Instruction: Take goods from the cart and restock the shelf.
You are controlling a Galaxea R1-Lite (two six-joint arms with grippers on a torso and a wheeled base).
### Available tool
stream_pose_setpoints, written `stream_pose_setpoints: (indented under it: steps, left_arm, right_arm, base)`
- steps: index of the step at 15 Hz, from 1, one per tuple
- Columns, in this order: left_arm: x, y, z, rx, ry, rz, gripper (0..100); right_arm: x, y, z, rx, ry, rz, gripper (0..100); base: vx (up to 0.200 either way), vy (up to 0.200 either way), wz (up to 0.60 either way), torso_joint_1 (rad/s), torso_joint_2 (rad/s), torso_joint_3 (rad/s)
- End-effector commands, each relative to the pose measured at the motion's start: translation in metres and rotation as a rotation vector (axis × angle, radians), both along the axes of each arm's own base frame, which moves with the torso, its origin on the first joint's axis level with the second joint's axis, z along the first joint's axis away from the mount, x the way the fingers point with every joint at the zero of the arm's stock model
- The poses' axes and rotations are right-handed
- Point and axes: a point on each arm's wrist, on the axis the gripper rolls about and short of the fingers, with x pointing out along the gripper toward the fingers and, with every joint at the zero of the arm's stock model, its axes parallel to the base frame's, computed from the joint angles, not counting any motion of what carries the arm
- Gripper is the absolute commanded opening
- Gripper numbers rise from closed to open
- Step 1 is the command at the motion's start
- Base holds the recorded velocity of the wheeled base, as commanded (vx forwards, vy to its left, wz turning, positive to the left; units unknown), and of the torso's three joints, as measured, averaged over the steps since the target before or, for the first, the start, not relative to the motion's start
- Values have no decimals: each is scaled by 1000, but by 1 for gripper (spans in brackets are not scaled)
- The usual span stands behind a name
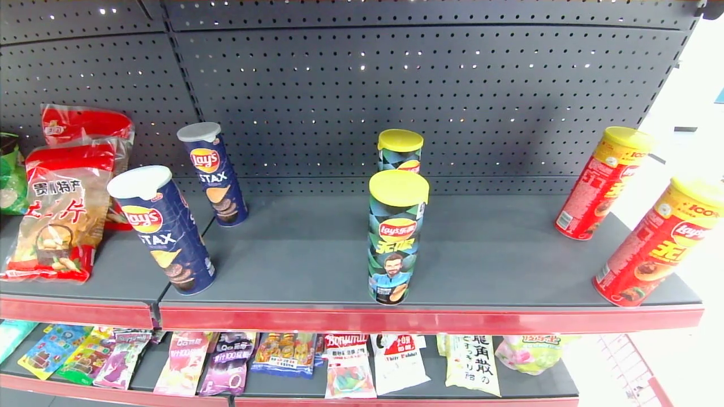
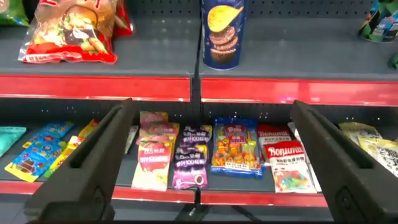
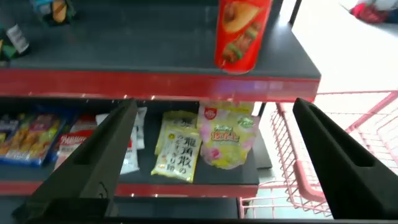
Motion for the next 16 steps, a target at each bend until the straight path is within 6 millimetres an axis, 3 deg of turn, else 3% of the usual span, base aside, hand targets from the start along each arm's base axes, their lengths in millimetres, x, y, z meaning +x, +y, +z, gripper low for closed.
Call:
stream_pose_setpoints:
  steps: [1,5,9,16]
  left_arm:
    - [1,0,-3,0,10,-1,100]
    - [1,0,-3,-1,10,0,100]
    - [1,0,-3,0,10,0,100]
    - [1,0,-3,-1,10,-1,100]
  right_arm:
    - [1,1,-3,-18,9,48,100]
    - [1,-1,2,11,-39,-24,100]
    - [-1,5,-3,32,33,254,100]
    - [-3,2,-9,46,32,-45,100]
  base:
    - [0,0,0,0,0,0]
    - [0,0,0,0,0,0]
    - [0,0,0,0,0,0]
    - [0,0,0,0,0,0]
